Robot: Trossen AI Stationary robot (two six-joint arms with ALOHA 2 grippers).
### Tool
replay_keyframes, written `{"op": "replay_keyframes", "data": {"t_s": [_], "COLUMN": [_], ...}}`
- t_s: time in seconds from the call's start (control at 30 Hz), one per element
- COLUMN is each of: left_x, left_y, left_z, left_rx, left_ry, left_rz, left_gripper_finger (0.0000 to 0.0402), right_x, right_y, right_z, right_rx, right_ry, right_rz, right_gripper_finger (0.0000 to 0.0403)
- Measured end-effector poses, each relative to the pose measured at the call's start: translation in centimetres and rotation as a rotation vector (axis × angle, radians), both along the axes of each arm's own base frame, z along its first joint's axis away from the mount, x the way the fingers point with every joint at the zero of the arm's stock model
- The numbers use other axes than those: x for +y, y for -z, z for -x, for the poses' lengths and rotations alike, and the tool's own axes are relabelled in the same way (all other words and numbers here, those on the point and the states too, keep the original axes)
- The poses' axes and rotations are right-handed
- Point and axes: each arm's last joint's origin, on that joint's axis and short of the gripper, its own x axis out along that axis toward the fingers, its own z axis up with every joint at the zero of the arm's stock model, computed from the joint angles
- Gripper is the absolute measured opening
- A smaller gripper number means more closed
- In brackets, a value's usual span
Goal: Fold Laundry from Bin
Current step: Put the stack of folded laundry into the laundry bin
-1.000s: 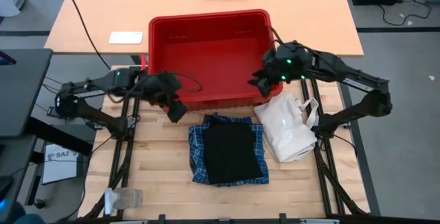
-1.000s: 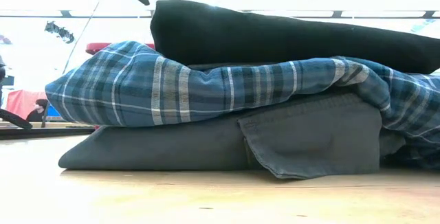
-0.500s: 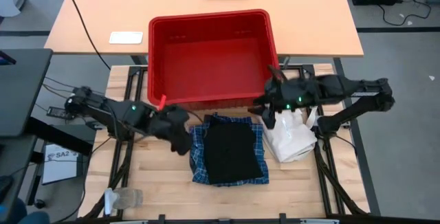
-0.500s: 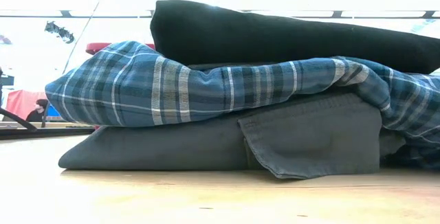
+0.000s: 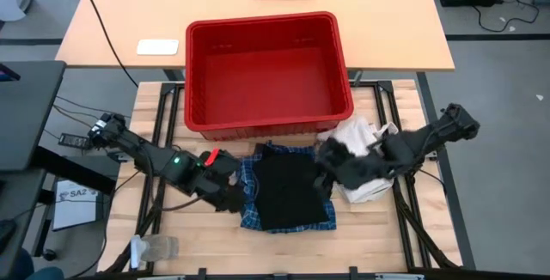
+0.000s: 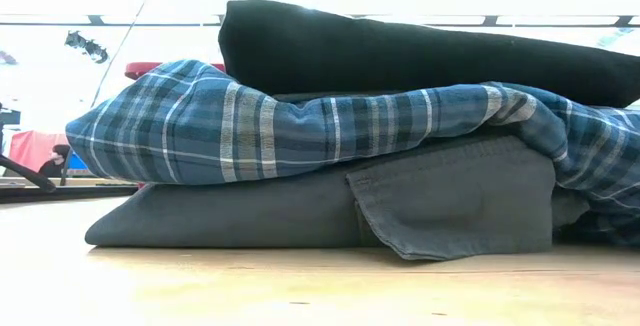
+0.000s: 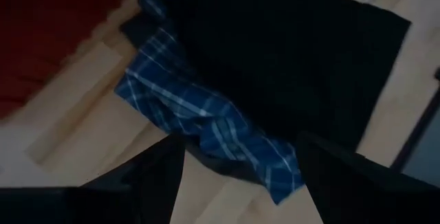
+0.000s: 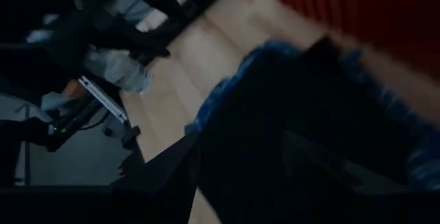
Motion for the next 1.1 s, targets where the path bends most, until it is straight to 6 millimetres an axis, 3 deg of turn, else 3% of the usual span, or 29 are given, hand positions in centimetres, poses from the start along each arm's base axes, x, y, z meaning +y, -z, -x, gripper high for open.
{"op": "replay_keyframes", "data": {"t_s": [0.13,0.3,0.47,0.67,0.87,1.1], "left_x": [-2.1,-5.5,-7.1,-6.5,-5.4,-3.7], "left_y": [0.5,4.5,10.6,15.4,17.4,17.5], "left_z": [0.7,2.1,3.4,4.6,4.6,3.4], "left_rx": [-0.034,-0.055,-0.142,-0.169,-0.192,-0.18], "left_ry": [0.045,0.074,-0.029,-0.132,-0.141,-0.132], "left_rz": [0.026,0.079,0.161,0.251,0.254,0.193], "left_gripper_finger": [0.0279,0.0279,0.028,0.0317,0.0364,0.037], "right_x": [2.5,5.6,8.3,10.0,9.3,6.5], "right_y": [2.3,5.3,6.8,7.9,8.3,10.4], "right_z": [-1.3,-2.0,0.6,3.3,3.5,3.4], "right_rx": [0.074,0.204,0.235,0.279,0.344,0.592], "right_ry": [-0.012,-0.022,0.159,0.27,0.402,0.406], "right_rz": [-0.05,-0.124,-0.06,-0.029,-0.106,-0.112], "right_gripper_finger": [0.0213,0.0213,0.0213,0.0215,0.0215,0.021]}}
